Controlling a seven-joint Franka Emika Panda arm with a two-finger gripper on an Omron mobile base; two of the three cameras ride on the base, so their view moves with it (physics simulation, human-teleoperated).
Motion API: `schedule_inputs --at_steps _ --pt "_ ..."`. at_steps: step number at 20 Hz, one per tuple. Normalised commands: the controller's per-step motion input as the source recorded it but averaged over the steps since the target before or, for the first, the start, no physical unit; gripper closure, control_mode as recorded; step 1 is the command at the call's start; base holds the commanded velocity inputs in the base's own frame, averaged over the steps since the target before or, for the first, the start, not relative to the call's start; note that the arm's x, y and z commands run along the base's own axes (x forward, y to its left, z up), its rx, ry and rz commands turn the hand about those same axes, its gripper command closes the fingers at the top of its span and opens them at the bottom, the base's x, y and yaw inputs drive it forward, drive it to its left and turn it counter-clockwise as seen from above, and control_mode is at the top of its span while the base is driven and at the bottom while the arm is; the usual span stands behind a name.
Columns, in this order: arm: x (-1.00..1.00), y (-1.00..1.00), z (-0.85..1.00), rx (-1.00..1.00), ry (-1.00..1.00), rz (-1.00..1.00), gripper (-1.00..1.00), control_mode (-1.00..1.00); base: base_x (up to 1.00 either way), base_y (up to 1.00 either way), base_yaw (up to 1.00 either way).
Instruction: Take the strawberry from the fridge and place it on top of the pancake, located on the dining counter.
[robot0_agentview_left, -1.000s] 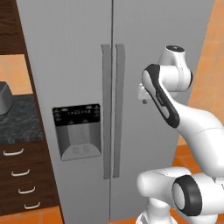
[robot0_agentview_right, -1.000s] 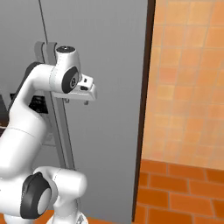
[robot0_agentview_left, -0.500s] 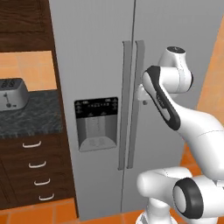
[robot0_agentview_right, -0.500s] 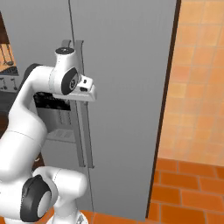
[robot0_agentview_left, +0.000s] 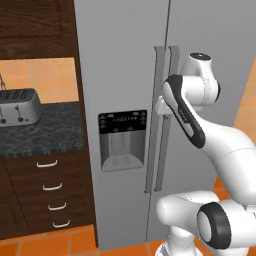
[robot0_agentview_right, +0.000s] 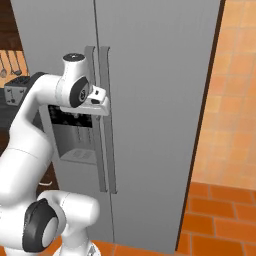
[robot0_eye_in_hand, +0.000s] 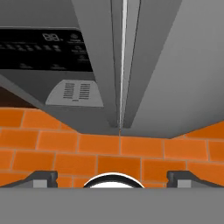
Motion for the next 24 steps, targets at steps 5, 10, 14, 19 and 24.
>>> schedule_inputs --at_steps 5,10,14,19,24 --pt "0.0 0.0 0.0 0.0 0.0 0.0 -1.0 1.0 -0.21 0.0 0.0" --pt "0.0 0.0 0.0 0.0 0.0 0.0 -1.0 1.0 -0.44 -0.01 0.0" --pt "0.0 0.0 0.0 0.0 0.0 0.0 -1.0 1.0 -0.4 0.0 0.0" --pt "0.0 0.0 0.0 0.0 0.0 0.0 -1.0 1.0 -0.12 0.0 0.0" --pt "0.0 0.0 0.0 0.0 0.0 0.0 -1.0 1.0 -0.28 -0.01 0.0"
